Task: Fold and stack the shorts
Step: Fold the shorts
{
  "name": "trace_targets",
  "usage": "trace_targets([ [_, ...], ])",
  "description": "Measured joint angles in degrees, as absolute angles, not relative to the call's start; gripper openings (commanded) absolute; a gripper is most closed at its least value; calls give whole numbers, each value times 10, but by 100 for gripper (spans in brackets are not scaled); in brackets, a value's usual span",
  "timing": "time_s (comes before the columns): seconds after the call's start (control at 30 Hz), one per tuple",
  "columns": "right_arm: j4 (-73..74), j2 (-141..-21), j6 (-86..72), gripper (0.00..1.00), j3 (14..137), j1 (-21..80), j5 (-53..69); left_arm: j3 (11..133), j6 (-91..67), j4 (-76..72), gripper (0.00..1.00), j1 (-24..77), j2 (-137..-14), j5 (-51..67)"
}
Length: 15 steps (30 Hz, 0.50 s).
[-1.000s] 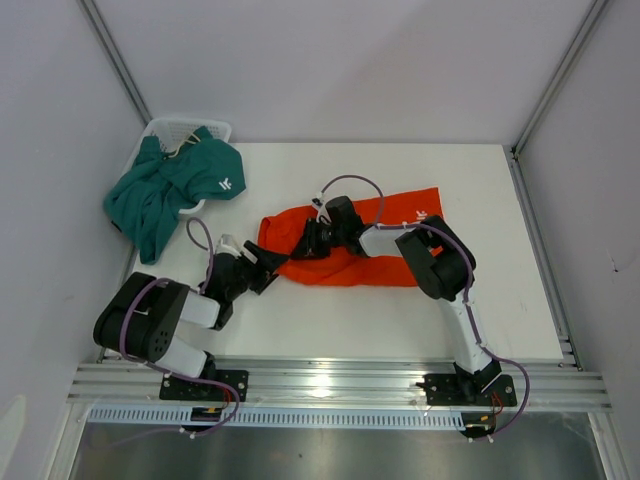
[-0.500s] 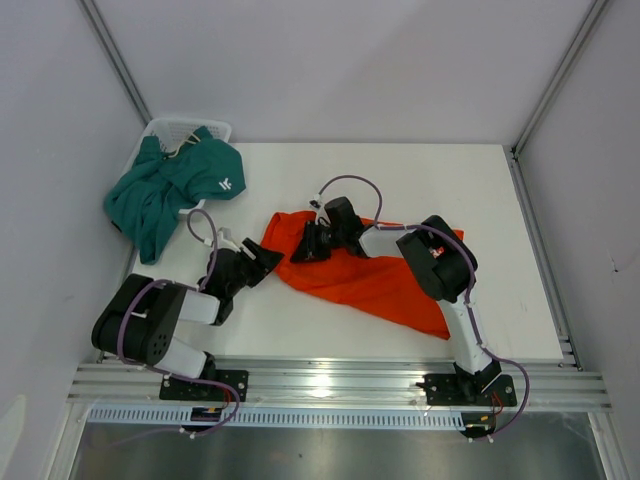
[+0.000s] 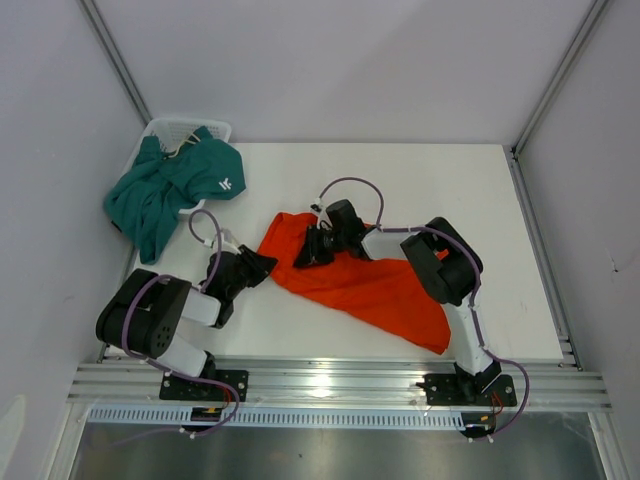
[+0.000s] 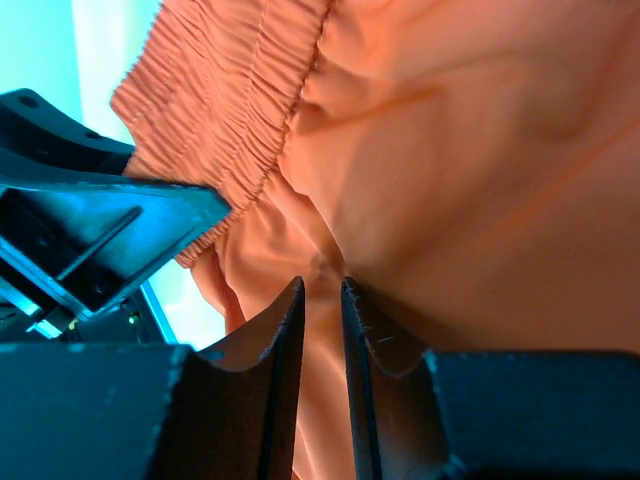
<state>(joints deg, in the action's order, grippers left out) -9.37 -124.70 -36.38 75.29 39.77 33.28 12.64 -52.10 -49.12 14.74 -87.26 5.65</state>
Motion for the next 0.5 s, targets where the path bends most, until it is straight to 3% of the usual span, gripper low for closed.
trace_targets([
  [0.27, -54, -1228, -344, 26, 746, 386, 333, 85, -489, -567, 0, 166, -864, 58],
  [0.5, 16, -1148, -310, 27, 693, 355, 297, 77, -439, -507, 0, 193, -755, 8],
])
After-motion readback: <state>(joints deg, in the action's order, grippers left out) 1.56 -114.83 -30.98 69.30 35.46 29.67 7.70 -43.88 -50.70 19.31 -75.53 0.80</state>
